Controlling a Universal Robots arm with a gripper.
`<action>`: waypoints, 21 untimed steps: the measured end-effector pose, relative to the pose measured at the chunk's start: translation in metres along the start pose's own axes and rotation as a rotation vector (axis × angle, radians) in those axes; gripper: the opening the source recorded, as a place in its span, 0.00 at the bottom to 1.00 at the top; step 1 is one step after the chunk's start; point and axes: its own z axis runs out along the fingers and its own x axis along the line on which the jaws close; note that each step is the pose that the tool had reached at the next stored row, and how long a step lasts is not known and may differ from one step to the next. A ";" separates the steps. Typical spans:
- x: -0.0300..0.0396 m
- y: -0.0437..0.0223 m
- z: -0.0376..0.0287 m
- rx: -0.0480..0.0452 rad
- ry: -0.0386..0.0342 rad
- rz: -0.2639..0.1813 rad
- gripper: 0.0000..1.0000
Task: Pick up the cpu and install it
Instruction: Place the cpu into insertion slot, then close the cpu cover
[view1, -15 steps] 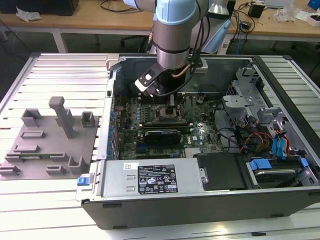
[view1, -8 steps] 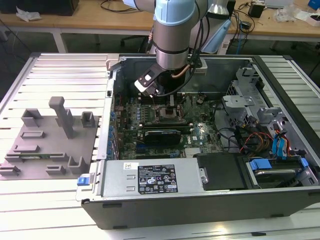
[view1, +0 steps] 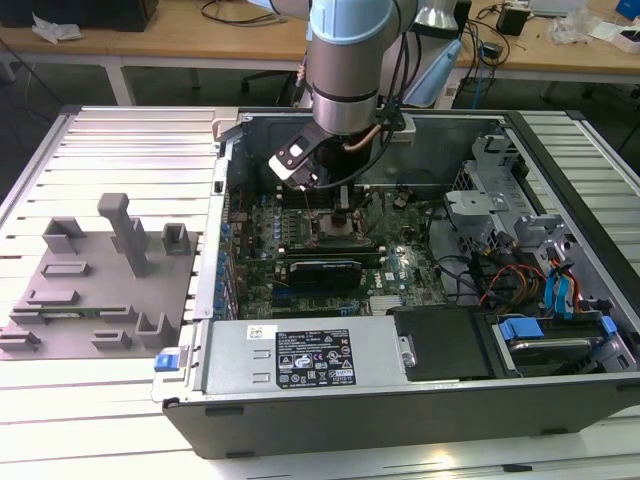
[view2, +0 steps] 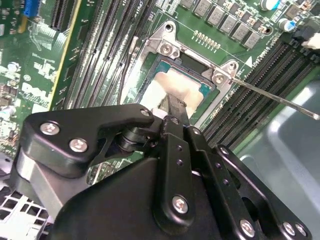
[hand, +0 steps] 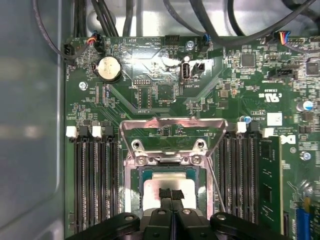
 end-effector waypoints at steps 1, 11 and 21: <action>0.0000 0.0002 -0.0042 0.0000 0.0000 0.000 0.11; -0.0002 0.0015 -0.0290 0.0000 -0.0001 0.000 0.11; -0.0002 0.0016 -0.0312 0.0000 -0.0002 0.000 0.11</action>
